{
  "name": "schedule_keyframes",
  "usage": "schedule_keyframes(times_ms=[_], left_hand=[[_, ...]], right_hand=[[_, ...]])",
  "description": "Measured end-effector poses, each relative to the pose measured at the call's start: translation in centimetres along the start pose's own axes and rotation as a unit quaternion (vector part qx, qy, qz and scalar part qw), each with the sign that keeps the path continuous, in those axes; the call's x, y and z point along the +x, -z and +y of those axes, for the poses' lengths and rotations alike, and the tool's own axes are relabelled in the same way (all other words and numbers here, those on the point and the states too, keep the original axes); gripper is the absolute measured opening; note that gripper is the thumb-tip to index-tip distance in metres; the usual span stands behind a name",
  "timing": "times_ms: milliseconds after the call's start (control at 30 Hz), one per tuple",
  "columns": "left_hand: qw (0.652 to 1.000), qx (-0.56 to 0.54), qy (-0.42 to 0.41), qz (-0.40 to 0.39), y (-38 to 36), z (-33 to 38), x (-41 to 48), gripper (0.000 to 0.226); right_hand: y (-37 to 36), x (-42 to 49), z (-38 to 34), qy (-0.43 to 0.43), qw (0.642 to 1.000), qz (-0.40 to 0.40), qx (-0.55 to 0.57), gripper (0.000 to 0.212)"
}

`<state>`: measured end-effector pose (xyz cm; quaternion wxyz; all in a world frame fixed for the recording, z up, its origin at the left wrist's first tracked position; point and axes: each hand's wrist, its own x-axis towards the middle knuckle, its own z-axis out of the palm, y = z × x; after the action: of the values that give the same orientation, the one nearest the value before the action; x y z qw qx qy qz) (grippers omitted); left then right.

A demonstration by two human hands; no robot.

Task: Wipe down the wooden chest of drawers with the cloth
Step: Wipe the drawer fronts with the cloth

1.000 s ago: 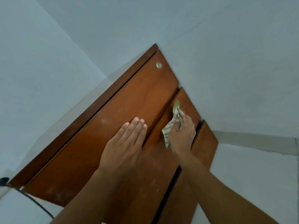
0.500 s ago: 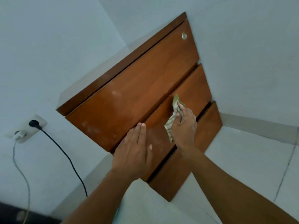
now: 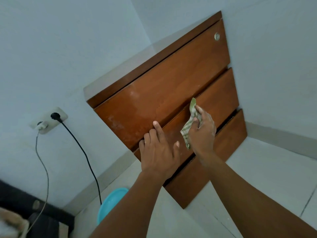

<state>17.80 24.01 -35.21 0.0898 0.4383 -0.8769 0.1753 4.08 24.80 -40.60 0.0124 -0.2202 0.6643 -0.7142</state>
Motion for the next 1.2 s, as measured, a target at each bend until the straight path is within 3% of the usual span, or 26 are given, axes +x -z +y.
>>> schedule_keyframes(times_ms=[367, 567, 733, 900, 1033, 1200], left_hand=[[0.999, 0.035, 0.026, 0.001, 1.0, 1.0, 1.6, 0.095], [0.998, -0.036, 0.046, 0.008, 1.4, 2.9, 0.3, 0.092], [0.996, -0.087, 0.016, 0.014, 1.8, 0.8, -0.5, 0.084], [0.998, -0.035, -0.038, 0.024, 1.7, -3.6, -3.0, 0.09], [0.993, -0.048, -0.109, 0.015, 1.0, -5.0, -4.4, 0.094], [0.984, 0.01, -0.177, -0.011, 1.4, -4.1, -2.9, 0.101]], right_hand=[[1.5, 1.1, 0.4, 0.038, 0.999, 0.008, 0.004, 0.043], [3.1, 1.3, 0.0, 0.03, 0.994, 0.109, -0.002, 0.042], [4.6, 0.2, -0.7, 0.217, 0.974, 0.035, -0.048, 0.037], [4.0, -3.0, -2.1, 0.419, 0.893, -0.118, -0.111, 0.038], [3.5, -4.9, -0.9, 0.469, 0.842, -0.19, -0.189, 0.041], [4.5, 1.0, 1.4, 0.448, 0.855, -0.135, -0.224, 0.04]])
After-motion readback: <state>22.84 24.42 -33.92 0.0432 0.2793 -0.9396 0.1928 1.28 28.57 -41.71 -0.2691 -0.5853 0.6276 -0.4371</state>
